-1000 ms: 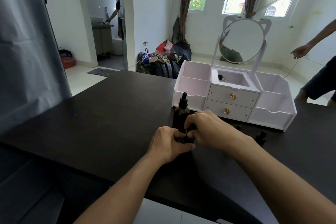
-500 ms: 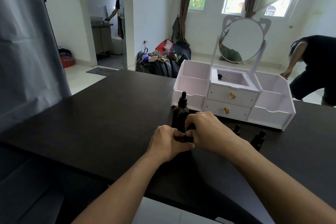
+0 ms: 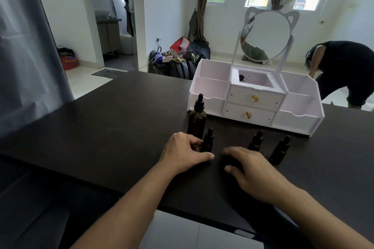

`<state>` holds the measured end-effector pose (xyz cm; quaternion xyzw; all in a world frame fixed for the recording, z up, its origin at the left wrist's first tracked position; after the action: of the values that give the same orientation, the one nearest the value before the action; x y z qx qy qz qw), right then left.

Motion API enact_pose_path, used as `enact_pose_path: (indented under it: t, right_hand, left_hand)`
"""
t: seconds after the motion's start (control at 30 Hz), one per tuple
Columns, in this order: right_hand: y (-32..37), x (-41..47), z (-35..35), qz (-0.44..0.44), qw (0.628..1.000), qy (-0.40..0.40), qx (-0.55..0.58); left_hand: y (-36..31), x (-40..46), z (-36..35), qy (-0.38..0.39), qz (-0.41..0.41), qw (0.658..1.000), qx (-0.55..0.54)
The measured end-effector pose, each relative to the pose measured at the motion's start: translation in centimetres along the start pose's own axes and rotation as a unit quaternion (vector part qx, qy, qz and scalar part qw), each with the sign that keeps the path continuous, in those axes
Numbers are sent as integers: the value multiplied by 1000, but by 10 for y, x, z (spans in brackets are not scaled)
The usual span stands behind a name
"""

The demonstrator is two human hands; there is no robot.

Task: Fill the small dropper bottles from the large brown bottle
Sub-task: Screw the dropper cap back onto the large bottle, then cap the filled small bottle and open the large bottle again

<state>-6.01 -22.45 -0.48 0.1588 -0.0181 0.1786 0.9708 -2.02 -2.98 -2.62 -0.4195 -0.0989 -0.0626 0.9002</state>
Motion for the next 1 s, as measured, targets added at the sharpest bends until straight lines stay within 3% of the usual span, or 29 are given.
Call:
enact_pose_path:
  t: [0.27,0.53,0.87,1.0]
  right_hand:
    - [-15,-36,-13,71,994,72,-44]
    - [-24,-54,-7,61,995,65,-40]
    - [-38,-68,-4,-9,997,-77,0]
    - [-43,-70,-5,-26,996,-86,4]
  left_hand:
    - [-4,2,-3,12,8,999,36]
    - [-25,7,-20,-3,27,993,114]
    - [-40,12,-43,-59,60,981,176]
    - [-43,13,-46,-67,64,979,182]
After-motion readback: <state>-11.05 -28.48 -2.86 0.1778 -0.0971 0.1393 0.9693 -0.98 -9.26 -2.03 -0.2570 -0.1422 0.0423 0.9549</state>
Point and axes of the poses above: each hand's wrist, its own x-axis towards the middle knuckle, its own z-axis out of the back of the hand, y = z × x, the point moved 2 cm from there along x, towards the middle knuckle, and after that the axes turned 4 degrees about -y, right-handed, at the moved point
